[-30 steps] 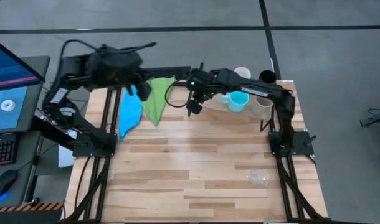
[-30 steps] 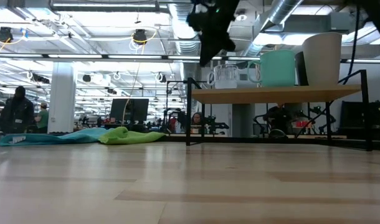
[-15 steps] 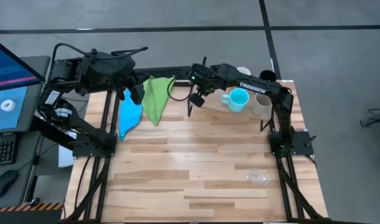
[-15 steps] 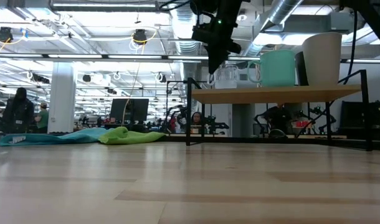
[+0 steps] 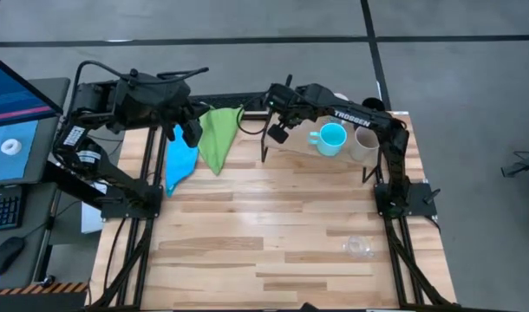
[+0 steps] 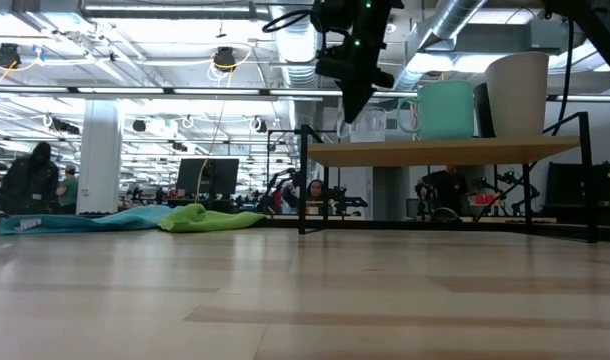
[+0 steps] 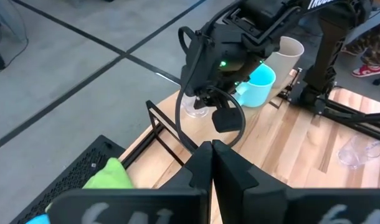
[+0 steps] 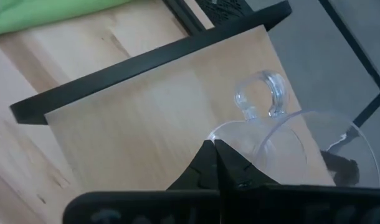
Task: Stack small to large cups/mugs on shelf
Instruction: Put the left transparent mug on the shelf, then put the transparent mug on the shelf
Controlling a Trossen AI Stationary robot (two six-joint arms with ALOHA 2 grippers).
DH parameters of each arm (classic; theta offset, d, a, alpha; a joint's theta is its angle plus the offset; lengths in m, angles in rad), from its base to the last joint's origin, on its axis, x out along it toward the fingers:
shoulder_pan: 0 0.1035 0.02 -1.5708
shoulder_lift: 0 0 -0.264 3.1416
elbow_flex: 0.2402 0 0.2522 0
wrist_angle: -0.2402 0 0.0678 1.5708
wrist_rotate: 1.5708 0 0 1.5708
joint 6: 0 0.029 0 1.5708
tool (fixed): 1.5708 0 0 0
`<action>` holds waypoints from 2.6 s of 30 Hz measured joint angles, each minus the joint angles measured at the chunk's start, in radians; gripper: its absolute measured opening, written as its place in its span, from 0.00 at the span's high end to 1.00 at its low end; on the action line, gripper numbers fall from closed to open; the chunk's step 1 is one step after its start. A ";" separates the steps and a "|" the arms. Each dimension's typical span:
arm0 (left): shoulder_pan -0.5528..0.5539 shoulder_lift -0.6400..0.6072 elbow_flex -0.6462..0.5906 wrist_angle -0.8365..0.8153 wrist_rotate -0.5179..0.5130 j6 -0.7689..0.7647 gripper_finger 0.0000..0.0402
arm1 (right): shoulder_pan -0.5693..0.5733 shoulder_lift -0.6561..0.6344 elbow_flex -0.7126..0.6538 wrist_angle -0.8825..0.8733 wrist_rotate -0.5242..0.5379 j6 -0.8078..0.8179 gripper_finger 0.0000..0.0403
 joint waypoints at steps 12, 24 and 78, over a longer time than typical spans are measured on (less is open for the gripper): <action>0.000 0.000 0.000 0.000 0.001 0.000 1.00 | -0.042 0.000 0.000 -0.022 -0.001 0.001 0.99; 0.000 0.000 0.000 0.000 0.001 0.001 1.00 | -0.032 -0.019 -0.002 -0.025 -0.002 0.001 0.97; 0.000 0.000 0.000 -0.020 0.109 0.097 0.97 | 1.375 -0.703 -0.966 0.088 -0.332 1.973 0.54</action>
